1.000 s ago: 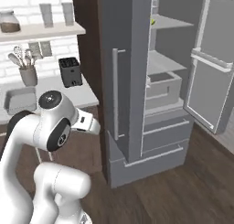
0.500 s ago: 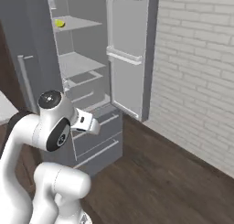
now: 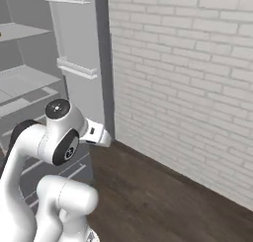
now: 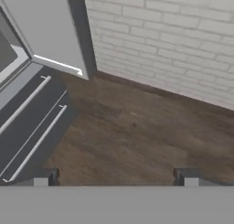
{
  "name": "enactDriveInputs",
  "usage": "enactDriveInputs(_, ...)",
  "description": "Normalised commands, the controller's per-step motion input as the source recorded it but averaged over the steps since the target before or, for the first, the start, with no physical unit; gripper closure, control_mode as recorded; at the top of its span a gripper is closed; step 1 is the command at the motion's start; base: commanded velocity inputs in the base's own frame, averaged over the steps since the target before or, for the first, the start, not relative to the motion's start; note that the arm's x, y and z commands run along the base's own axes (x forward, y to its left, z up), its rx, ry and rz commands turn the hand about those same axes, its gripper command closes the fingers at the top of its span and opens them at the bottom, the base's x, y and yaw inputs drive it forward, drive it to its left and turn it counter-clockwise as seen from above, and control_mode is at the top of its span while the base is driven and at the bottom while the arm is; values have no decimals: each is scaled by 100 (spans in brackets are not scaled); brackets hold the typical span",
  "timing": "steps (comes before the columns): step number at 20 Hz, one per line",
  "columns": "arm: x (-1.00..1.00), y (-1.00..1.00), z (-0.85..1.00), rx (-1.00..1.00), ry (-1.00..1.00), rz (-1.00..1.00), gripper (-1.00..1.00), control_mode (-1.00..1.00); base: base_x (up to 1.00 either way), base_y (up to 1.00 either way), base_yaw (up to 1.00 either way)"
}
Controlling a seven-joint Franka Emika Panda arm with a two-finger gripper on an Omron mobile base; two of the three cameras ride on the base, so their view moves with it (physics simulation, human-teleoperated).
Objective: Place one lemon wedge and one chicken drumstick in each tupperware on the nearby counter, to pack two identical lunches.
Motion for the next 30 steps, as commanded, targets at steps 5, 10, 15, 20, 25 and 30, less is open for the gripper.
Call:
enactDriveInputs(5, 0, 0, 0, 0, 0, 0, -100, 100, 53, -12, 39)
enactDriveInputs(10, 0, 0, 0, 0, 0, 0, -100, 100, 56, -35, 67)
enactDriveInputs(15, 0, 0, 0, 0, 0, 0, -100, 100, 81, -53, 74)
enactDriveInputs(20, 0, 0, 0, 0, 0, 0, -100, 100, 41, -33, 75)
enactDriveInputs(25, 0, 0, 0, 0, 0, 0, -100, 100, -18, 52, 38)
enactDriveInputs(30, 0, 0, 0, 0, 0, 0, -100, 100, 1, -1, 4)
